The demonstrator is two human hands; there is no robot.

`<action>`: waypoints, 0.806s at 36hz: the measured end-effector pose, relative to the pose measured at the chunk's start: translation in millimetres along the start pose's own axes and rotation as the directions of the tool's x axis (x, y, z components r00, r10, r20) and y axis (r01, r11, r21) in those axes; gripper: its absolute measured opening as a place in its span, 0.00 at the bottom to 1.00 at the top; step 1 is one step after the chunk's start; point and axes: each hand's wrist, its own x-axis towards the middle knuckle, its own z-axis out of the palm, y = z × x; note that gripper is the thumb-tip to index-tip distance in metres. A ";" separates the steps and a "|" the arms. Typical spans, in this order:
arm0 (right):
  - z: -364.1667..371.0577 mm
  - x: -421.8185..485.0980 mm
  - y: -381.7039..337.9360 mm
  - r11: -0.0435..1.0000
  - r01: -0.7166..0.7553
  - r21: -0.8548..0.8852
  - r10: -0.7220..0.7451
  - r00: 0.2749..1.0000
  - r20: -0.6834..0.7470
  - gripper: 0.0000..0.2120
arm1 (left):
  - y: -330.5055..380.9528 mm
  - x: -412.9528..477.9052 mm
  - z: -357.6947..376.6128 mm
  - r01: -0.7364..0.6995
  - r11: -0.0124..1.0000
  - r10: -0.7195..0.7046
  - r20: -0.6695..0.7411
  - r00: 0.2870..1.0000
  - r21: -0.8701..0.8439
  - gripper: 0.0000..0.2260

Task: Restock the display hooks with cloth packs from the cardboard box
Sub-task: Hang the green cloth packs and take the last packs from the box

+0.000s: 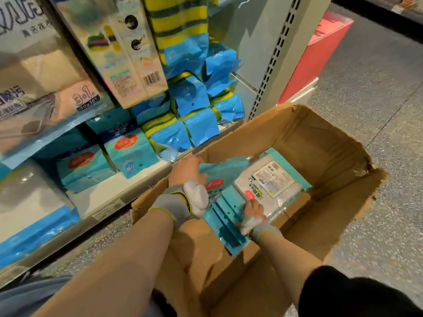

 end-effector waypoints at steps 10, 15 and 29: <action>-38.9 -8.6 -14.4 0.951 0.020 -0.310 0.045 0.979 0.199 0.38 | -6.7 18.9 -11.6 0.033 0.993 -0.028 0.048 0.998 -0.110 0.21; -58.3 -5.9 -19.6 0.991 -0.112 -0.078 0.131 0.943 0.306 0.15 | -1.4 16.1 -9.6 0.096 0.980 -0.088 0.055 0.995 -0.173 0.17; -244.6 -85.3 -93.1 0.992 0.039 -0.123 -0.033 0.998 0.044 0.17 | 22.7 -75.3 -88.6 0.060 0.961 -0.108 -0.170 0.980 -0.270 0.24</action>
